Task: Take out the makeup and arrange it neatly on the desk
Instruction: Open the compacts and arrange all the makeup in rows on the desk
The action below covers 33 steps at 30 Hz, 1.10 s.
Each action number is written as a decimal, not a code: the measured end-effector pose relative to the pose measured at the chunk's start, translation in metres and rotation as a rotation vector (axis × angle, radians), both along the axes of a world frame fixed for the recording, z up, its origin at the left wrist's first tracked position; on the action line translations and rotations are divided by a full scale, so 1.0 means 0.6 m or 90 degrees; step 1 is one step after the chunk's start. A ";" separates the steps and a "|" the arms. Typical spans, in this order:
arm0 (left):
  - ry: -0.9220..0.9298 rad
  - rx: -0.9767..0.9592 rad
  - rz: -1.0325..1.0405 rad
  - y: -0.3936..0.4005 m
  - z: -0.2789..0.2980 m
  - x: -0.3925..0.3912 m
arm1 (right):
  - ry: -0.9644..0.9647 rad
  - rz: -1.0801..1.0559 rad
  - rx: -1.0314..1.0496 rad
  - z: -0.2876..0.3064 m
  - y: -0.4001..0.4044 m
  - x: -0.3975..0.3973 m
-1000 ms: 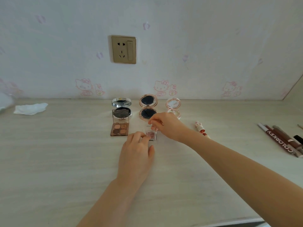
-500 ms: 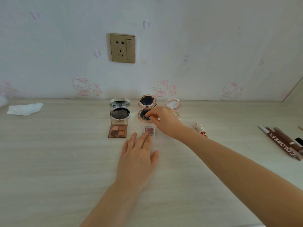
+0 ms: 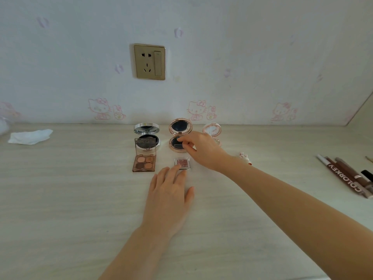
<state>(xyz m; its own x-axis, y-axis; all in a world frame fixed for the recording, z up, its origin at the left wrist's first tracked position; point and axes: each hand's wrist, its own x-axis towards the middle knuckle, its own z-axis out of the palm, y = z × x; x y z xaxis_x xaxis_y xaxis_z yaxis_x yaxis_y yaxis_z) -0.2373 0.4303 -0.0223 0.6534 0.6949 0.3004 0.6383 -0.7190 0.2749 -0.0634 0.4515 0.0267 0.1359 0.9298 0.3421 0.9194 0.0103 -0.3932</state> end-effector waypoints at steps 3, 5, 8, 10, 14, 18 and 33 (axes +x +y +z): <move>-0.018 0.014 -0.005 0.000 0.004 0.001 | 0.004 -0.029 -0.019 0.015 -0.019 0.007; -0.023 0.022 -0.007 -0.001 0.007 0.001 | 0.006 -0.042 -0.033 0.023 -0.039 0.014; -0.049 0.027 -0.019 -0.008 0.015 0.001 | -0.012 -0.069 -0.043 0.027 -0.083 0.028; -0.066 0.033 -0.034 -0.017 0.021 0.002 | -0.037 -0.085 -0.054 0.025 -0.119 0.038; -0.083 0.035 -0.089 -0.049 0.031 0.024 | -0.105 -0.125 -0.094 0.022 -0.196 0.062; -0.068 0.030 -0.166 -0.088 0.043 0.067 | -0.118 -0.177 -0.093 0.025 -0.280 0.093; -0.070 -0.038 -0.353 -0.245 0.076 0.322 | -0.073 -0.365 -0.103 0.007 -0.545 0.243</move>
